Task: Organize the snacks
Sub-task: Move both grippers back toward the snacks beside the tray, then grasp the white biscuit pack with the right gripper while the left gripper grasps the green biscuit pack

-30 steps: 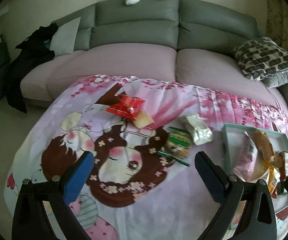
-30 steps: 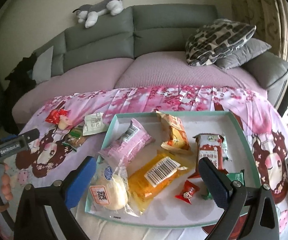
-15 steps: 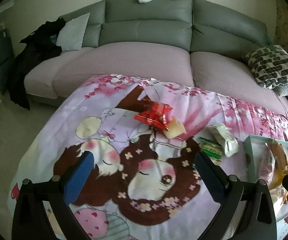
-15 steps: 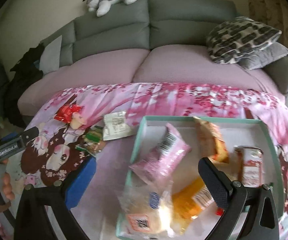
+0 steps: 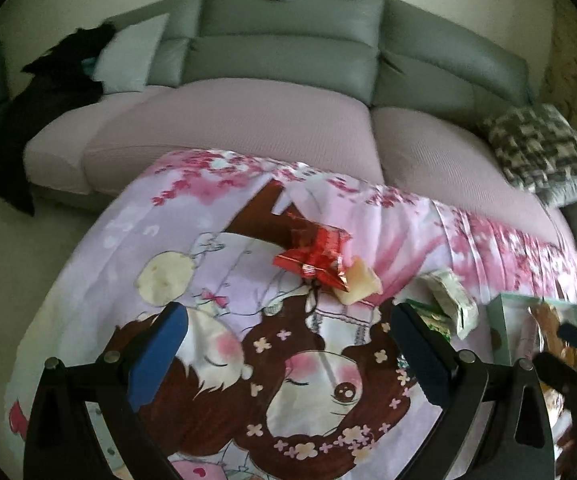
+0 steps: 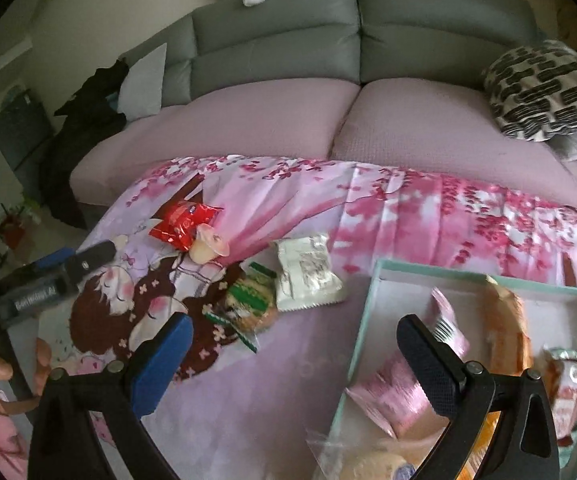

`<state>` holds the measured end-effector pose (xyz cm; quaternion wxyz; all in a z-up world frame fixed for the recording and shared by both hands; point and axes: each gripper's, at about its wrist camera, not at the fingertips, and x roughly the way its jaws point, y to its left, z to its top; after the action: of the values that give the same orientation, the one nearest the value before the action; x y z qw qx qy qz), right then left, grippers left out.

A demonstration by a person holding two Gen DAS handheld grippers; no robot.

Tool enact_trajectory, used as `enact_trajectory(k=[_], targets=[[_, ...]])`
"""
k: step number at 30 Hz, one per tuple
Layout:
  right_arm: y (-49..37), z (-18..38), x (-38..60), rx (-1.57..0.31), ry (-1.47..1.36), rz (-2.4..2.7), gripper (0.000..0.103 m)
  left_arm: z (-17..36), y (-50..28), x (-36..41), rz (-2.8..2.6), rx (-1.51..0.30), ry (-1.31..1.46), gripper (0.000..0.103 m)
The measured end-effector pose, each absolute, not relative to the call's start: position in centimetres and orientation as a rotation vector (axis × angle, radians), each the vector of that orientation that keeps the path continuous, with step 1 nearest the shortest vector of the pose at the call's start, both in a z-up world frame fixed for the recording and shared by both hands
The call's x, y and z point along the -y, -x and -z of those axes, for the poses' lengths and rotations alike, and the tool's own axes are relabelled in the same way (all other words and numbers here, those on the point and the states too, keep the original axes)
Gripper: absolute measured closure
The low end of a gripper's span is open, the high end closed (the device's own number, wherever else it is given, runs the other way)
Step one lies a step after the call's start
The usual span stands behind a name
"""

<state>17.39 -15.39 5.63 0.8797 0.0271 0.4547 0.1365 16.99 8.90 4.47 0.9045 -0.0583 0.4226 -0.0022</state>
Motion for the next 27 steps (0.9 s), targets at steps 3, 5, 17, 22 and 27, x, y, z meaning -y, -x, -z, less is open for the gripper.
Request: enact_trajectory(k=[3, 5, 17, 22, 27], targets=[[-19.2, -5.4, 15.2, -0.996, -0.061, -0.291, 0.000, -4.3, -18.1, -8.1, 0.014, -0.923, 0.085, 0.002], [-20.7, -5.2, 15.0, -1.030, -0.051, -0.290, 0.000, -4.1, -18.8, -7.5, 0.025, -0.945, 0.073, 0.002], [-26.2, -3.3, 14.2, -1.191, -0.005, -0.338, 0.012, -1.1, -19.9, -2.2, 0.096, -1.030, 0.048, 0.002], [-27.4, -1.4, 14.2, -1.265, -0.015, -0.362, 0.032, 0.0, -20.2, 0.6, 0.148, -1.050, 0.020, 0.002], [-28.0, -0.2, 13.6, -1.299, 0.028, -0.383, 0.037, 1.3, -20.5, 2.9, 0.183, -1.071, -0.009, 0.002]])
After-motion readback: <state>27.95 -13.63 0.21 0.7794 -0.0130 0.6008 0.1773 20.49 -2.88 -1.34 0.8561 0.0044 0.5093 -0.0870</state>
